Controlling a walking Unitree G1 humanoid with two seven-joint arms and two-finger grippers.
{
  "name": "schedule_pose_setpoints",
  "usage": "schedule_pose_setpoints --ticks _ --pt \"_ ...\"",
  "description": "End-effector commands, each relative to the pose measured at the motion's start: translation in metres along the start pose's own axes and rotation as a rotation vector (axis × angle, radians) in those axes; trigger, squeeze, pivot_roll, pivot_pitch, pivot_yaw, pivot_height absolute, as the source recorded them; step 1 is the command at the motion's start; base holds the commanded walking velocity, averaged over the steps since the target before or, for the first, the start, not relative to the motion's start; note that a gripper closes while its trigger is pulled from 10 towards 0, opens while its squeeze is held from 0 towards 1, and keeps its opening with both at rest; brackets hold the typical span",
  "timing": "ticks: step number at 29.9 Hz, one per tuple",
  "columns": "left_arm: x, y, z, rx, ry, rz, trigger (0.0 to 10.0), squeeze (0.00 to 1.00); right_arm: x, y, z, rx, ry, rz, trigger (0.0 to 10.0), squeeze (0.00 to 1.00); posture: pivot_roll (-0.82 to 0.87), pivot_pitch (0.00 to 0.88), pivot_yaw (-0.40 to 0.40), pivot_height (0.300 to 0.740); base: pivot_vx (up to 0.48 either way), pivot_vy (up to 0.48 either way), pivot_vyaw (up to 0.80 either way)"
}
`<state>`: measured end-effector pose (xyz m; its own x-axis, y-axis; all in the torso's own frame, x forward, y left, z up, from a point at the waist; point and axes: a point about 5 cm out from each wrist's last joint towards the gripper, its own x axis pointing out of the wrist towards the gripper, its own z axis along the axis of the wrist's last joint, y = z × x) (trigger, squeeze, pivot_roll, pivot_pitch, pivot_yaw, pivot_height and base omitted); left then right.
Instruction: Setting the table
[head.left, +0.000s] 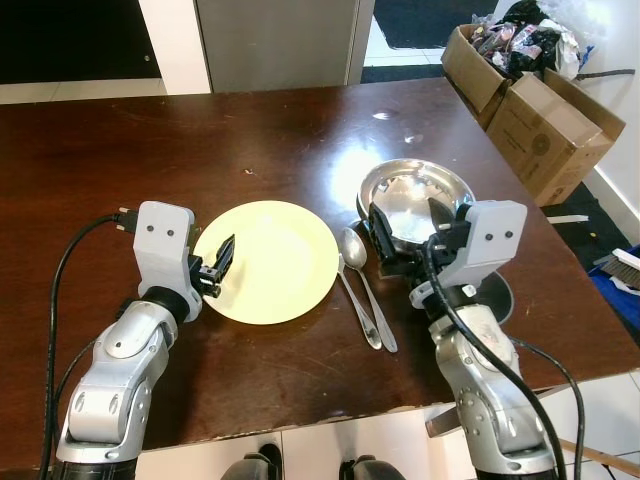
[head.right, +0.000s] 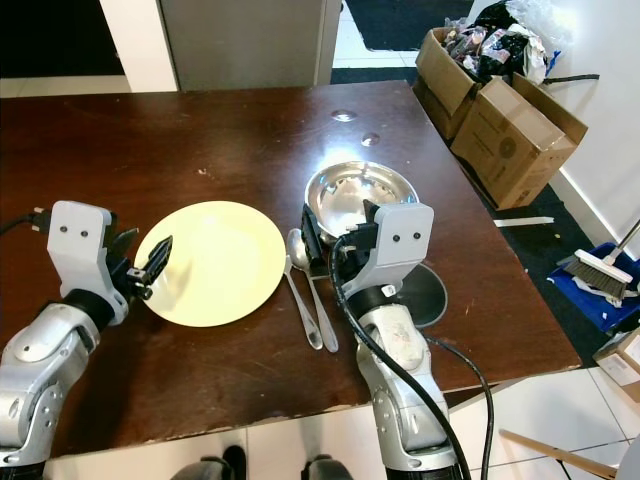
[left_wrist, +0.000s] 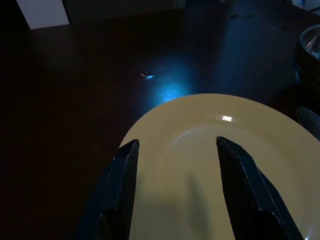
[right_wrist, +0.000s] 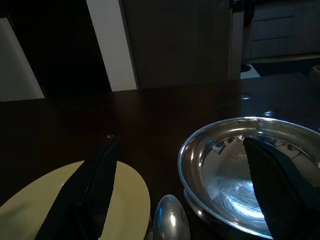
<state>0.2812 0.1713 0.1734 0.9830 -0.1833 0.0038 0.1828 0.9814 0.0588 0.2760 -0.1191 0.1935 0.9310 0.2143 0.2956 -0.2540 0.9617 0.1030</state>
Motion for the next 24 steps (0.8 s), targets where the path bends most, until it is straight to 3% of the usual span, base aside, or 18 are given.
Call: schedule_pose_setpoints --ticks 1,24 --pt "-0.0011 -0.0008 -0.0067 -0.001 0.023 0.003 10.0 0.0 -0.0013 -0.0022 -0.0024 -0.007 0.004 -0.004 10.0 0.0 -0.14 0.091 0.043 0.74 0.0 0.0 0.0" --pt "-0.0011 -0.0007 -0.006 0.001 0.011 0.005 10.0 0.0 -0.0005 -0.001 -0.0034 0.0 0.005 0.007 10.0 0.0 -0.13 0.086 0.042 0.74 0.0 0.0 0.0"
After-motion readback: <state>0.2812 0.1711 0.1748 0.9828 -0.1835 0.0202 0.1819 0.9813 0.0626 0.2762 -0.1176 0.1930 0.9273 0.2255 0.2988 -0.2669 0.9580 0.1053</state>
